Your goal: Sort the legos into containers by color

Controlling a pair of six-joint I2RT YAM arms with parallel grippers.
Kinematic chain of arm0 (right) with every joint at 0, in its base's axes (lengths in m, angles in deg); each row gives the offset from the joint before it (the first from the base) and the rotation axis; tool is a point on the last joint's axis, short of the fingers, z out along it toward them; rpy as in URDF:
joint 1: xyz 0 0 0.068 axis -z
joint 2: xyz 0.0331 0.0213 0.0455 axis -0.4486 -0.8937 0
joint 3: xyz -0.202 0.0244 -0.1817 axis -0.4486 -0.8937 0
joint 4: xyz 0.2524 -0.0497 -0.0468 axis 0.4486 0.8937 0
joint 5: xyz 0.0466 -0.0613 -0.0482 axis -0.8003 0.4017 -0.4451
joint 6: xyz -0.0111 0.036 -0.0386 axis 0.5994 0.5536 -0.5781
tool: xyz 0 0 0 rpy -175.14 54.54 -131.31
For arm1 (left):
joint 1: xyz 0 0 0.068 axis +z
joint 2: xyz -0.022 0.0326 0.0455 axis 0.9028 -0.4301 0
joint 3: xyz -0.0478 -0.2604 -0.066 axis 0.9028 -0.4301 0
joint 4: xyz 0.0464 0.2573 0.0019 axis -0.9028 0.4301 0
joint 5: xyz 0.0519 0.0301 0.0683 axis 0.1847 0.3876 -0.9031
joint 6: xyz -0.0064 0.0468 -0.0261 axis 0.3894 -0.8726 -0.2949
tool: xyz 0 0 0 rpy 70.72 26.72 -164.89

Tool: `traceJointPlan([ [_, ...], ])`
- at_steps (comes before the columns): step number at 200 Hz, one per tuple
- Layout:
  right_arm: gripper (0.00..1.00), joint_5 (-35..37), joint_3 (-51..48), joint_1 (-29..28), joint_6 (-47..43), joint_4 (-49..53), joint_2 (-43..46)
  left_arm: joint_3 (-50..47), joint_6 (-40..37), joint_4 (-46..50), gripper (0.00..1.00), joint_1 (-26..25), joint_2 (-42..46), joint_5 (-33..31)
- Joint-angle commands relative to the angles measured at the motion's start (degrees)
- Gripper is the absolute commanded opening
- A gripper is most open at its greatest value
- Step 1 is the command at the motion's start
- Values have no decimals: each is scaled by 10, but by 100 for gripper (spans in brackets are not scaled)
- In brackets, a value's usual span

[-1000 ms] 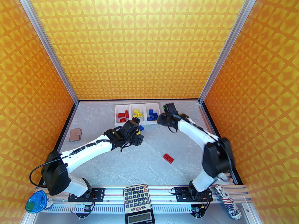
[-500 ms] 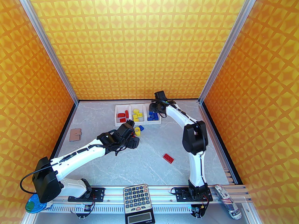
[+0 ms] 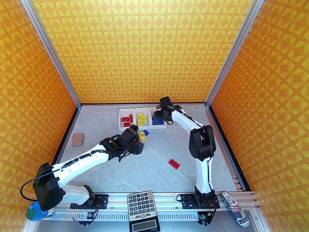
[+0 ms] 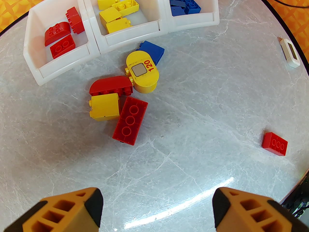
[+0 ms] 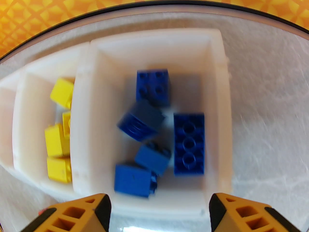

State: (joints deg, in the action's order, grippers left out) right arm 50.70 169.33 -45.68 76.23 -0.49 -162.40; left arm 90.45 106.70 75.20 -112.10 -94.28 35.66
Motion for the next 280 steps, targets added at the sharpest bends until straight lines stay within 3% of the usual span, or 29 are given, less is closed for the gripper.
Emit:
traceJointPlan([
  [1, 72, 4, -39, -3, -18, -23, 65, 4, 6, 10, 79, 2, -16, -2],
  [116, 74, 36, -257, -2, -26, -60, 276, -8, -19, -52, 79, 39, -174, 7],
  [228, 74, 46, -351, -3, 2, -84, 320, 81, -98, -68, 80, 75, -304, 20],
  [280, 74, 55, -361, -2, 1, -80, 332, 114, -109, -51, 67, 81, -322, 24],
])
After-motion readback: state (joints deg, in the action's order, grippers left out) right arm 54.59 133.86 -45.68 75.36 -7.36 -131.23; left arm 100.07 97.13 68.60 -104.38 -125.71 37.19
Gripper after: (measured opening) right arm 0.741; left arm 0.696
